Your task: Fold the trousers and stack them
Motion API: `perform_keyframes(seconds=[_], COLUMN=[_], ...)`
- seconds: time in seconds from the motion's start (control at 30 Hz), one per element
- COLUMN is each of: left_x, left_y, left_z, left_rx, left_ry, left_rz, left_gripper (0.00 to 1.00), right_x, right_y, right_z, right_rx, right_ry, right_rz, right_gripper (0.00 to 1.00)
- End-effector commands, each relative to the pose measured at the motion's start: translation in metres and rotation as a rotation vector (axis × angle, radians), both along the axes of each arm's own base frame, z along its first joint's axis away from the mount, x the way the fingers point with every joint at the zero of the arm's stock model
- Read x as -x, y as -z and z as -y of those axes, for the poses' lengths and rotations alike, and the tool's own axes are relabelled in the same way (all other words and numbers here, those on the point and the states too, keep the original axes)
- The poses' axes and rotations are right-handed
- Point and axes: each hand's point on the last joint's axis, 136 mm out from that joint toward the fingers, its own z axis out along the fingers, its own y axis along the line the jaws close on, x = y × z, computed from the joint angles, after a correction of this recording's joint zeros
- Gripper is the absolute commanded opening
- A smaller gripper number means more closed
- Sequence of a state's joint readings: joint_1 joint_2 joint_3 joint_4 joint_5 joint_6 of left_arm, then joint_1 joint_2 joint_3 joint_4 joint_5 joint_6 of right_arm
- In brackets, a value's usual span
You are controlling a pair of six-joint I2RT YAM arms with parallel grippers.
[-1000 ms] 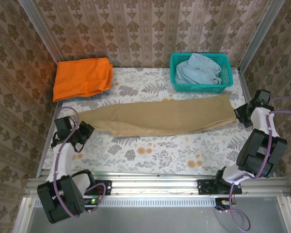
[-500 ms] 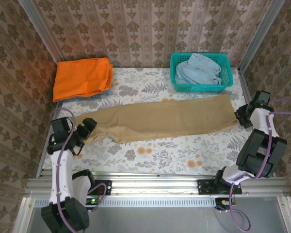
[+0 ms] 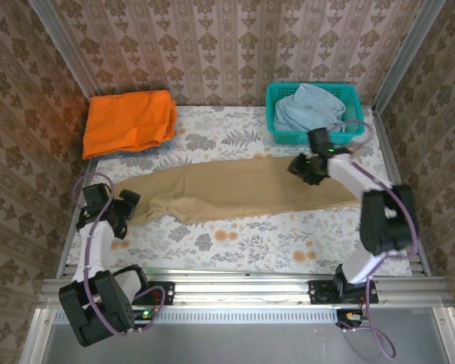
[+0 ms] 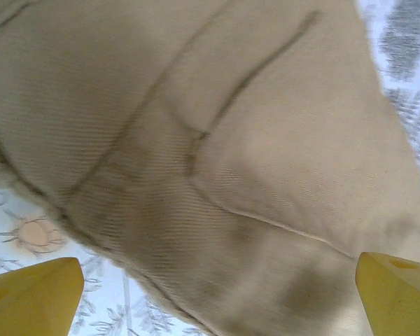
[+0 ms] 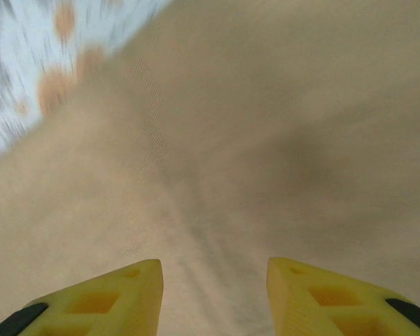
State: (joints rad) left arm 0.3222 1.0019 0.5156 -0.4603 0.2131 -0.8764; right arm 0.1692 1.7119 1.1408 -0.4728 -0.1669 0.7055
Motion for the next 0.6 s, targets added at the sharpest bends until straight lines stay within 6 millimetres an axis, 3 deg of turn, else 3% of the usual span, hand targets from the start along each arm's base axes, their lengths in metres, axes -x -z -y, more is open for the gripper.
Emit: perform_keyframes(seconds=[0.0,0.2,0.4,0.57], left_x=[0.005,-0.008,-0.041,-0.077], left_y=[0.019,0.034,0.057,0.062], left_z=[-0.02,-0.043,-0.058,-0.072], left_rx=[-0.015,-0.015,0.064,0.114], left_ry=[-0.131,-0.222,-0.243,-0.25], left_rz=[-0.021,-0.043,-0.067,-0.016], left_gripper=[1.0,1.0,1.0,0.97], right_x=[0.008,0.027,0.039,0.059], right_y=[0.036,0.065,0.053,0.056], right_z=[-0.018,0.006,0.033,0.053], right_rx=[-0.016,0.005,-0.053,-0.096], right_ry=[-0.041,-0.003,0.082,0.135], right_rz=[-0.112,-0.223,-0.221,-0.262], right_gripper=[0.44,0.43,0.44,0.44])
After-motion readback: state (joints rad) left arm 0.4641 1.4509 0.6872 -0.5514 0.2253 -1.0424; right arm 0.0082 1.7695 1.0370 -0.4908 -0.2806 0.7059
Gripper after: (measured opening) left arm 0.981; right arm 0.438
